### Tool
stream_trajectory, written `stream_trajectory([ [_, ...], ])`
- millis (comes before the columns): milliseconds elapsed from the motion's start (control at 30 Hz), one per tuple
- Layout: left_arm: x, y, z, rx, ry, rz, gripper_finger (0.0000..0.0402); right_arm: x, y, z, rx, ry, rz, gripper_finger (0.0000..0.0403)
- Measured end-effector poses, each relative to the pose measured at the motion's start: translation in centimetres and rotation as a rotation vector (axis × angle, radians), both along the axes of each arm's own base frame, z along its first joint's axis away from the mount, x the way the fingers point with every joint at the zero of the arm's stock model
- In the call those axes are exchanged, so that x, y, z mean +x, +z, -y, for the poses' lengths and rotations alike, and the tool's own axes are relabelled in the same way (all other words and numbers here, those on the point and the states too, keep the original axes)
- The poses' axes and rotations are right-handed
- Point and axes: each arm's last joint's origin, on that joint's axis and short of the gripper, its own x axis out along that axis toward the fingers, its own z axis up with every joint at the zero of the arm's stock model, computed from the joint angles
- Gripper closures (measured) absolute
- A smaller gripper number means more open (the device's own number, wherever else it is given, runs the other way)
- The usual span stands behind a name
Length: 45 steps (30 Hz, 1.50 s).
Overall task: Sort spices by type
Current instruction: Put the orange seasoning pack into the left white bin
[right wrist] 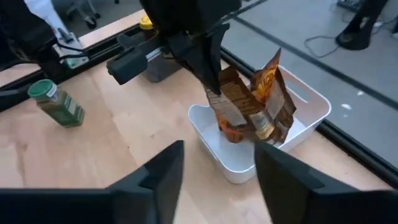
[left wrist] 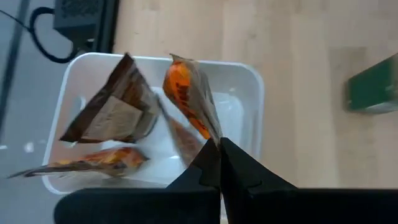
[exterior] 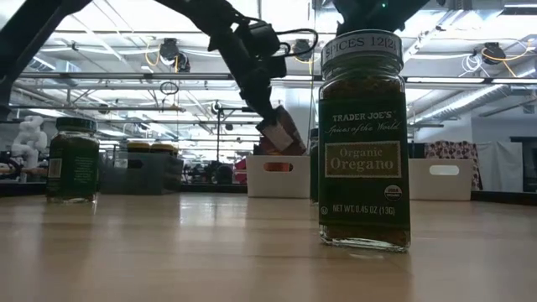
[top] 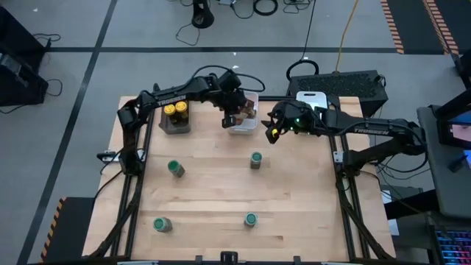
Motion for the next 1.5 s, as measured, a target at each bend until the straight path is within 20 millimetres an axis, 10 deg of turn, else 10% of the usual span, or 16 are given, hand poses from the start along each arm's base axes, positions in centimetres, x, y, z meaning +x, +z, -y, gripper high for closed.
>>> stream_trajectory([
  [300,0.2,-1.2,-0.5,0.076,-0.024,-0.071,0.0401,-0.5,-0.1,2.1,0.029,0.022,-0.003,0.0392],
  [1500,2.8,-0.9,1.9,0.882,-0.807,-0.352,0.0401,-1.0,-0.5,2.6,0.06,0.016,-0.048,0.0402],
])
